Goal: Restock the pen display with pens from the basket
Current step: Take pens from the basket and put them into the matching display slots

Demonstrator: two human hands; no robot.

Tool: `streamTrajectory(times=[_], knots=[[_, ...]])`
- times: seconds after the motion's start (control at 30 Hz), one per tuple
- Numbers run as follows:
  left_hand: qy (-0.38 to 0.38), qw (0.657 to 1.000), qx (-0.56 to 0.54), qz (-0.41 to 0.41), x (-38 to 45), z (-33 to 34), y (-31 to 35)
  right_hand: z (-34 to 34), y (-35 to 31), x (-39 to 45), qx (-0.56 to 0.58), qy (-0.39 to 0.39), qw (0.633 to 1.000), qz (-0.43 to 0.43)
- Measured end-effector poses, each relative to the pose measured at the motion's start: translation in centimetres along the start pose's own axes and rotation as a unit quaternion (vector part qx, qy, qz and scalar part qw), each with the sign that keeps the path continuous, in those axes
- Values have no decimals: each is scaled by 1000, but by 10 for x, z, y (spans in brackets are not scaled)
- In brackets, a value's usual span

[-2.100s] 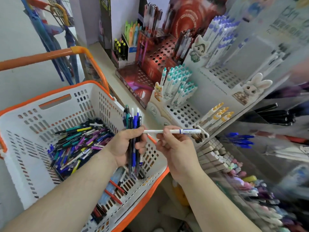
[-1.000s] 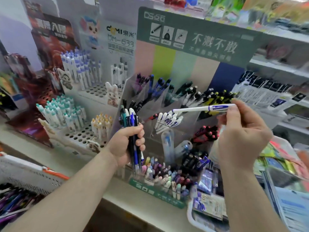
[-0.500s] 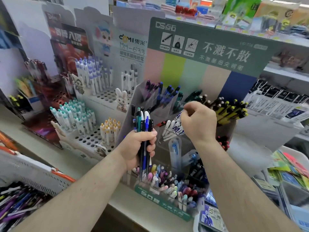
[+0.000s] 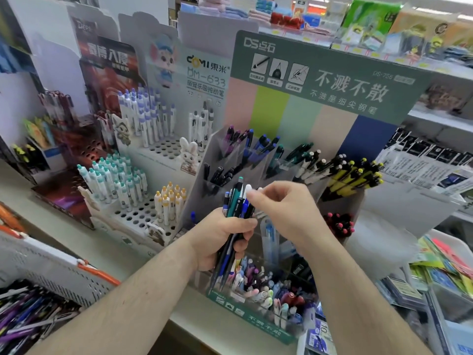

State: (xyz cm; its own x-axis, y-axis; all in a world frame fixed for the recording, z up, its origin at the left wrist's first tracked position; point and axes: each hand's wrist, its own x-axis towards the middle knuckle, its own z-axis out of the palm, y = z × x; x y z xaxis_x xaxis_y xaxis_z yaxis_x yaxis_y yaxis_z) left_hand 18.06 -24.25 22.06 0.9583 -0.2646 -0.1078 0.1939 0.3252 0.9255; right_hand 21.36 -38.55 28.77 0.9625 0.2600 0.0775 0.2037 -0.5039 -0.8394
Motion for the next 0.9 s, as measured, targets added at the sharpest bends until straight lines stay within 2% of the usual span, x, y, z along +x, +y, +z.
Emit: streamTrajectory(times=[0.1, 0.2, 0.3, 0.37, 0.43, 0.53, 0.7, 0.9], knots=[[-5, 1000, -2, 6, -1, 4, 4, 1, 4, -6, 80, -35, 995, 39], [1, 1000, 4, 15, -1, 5, 5, 2, 4, -9, 143, -26, 988, 49], [46, 997, -68, -2, 0, 6, 7, 1, 8, -12, 110, 70, 991, 20], [102, 989, -111, -2, 0, 0, 9, -6, 11, -14, 138, 138, 981, 8], [144, 983, -117, 1, -1, -10, 10, -16, 13, -15, 223, 204, 953, 24], [163, 977, -135, 6, -2, -18, 9, -21, 17, -14, 320, 277, 904, 65], [128, 978, -162, 33, -2, -14, 8, -6, 23, -10, 356, 315, 875, 97], [146, 956, -243, 81, -3, -16, 10, 14, 23, -5, 350, 348, 864, 95]])
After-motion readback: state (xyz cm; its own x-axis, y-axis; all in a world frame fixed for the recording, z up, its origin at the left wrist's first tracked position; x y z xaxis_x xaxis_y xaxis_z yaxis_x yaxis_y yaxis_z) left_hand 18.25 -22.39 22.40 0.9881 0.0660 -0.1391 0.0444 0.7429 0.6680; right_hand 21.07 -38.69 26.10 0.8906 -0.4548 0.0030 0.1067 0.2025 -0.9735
